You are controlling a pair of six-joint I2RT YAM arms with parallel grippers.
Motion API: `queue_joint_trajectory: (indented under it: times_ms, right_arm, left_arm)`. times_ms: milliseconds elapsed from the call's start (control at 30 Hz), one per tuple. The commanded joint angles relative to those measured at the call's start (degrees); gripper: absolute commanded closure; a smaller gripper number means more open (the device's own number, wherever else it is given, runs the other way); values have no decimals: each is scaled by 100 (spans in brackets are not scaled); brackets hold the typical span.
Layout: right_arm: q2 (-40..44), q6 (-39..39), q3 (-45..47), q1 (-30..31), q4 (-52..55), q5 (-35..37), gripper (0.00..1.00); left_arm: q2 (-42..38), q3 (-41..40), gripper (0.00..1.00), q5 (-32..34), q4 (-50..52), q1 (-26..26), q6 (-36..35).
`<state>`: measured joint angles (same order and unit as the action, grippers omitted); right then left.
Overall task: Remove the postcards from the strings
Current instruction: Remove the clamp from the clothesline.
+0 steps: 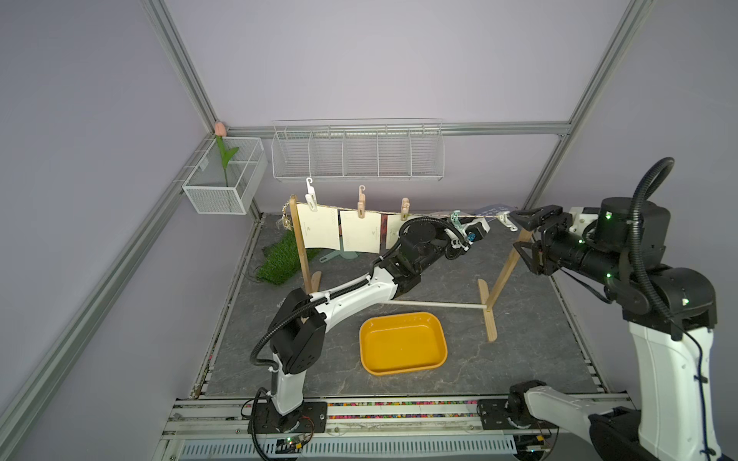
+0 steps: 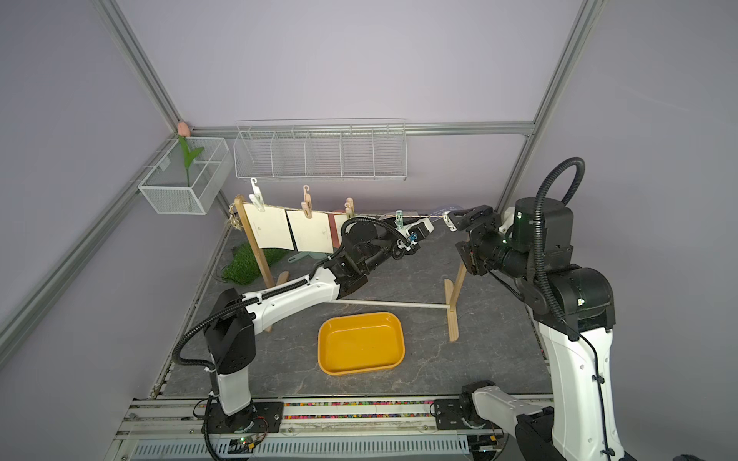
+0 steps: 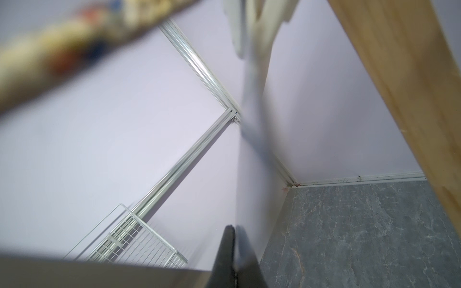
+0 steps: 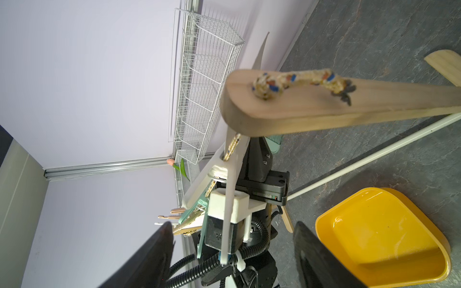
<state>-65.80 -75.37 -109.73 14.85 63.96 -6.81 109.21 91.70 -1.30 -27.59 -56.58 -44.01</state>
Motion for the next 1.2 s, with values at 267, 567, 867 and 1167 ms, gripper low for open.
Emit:
queue_joint_trajectory:
  times_ms: [267, 567, 867, 1167]
  right_arm:
    - [-135, -141, -44, 478, -497, 741, 27]
    - [-262, -145, -30, 557, -732, 989, 33]
    - [-596, 166, -431, 654, -294, 1046, 40]
    - [-579, 251, -282, 662, -296, 1050, 52]
  left_arm:
    - [-66, -18, 96, -44, -175, 33, -216]
    - [-130, -109, 96, -63, -211, 48, -249]
    - [-205, -169, 96, -92, -185, 88, -231]
    - [-239, -168, 97, -106, -172, 111, -220]
